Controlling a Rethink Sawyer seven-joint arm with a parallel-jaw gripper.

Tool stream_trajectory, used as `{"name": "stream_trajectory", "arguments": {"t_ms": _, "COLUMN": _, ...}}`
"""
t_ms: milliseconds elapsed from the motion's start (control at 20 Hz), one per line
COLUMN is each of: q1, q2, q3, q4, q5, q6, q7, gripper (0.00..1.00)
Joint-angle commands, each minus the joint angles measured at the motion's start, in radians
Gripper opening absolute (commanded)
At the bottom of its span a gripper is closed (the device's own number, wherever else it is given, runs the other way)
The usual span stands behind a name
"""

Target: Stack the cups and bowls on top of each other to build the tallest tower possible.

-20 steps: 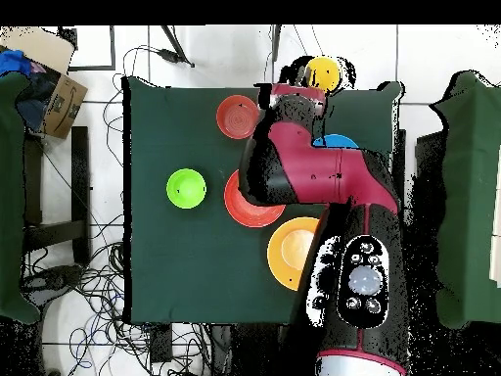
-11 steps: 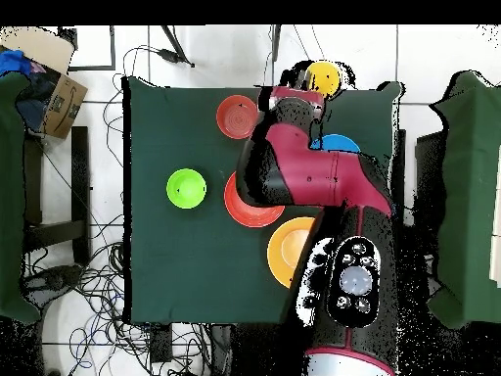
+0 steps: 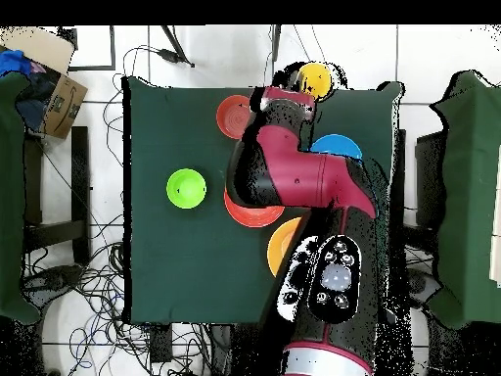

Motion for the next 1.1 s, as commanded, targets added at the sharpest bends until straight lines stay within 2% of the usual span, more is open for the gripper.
{"name": "stream_trajectory", "arguments": {"t_ms": 50, "q1": 0.056, "q2": 0.046, "q3": -0.01, "q4": 0.066, "q5": 0.061, "q6": -0.045, "q7": 0.158, "gripper": 0.0}}
{"name": "stream_trajectory", "arguments": {"t_ms": 200, "q1": 0.077, "q2": 0.057, "q3": -0.035, "q4": 0.062, "q5": 0.09, "q6": -0.053, "q7": 0.155, "gripper": 0.0}}
{"name": "stream_trajectory", "arguments": {"t_ms": 300, "q1": 0.114, "q2": 0.085, "q3": -0.066, "q4": 0.061, "q5": 0.13, "q6": -0.074, "q7": 0.156, "gripper": 0.0}}
{"name": "stream_trajectory", "arguments": {"t_ms": 1100, "q1": 0.179, "q2": 0.162, "q3": -0.143, "q4": 0.054, "q5": 0.249, "q6": -0.154, "q7": 0.137, "gripper": 0.0}}
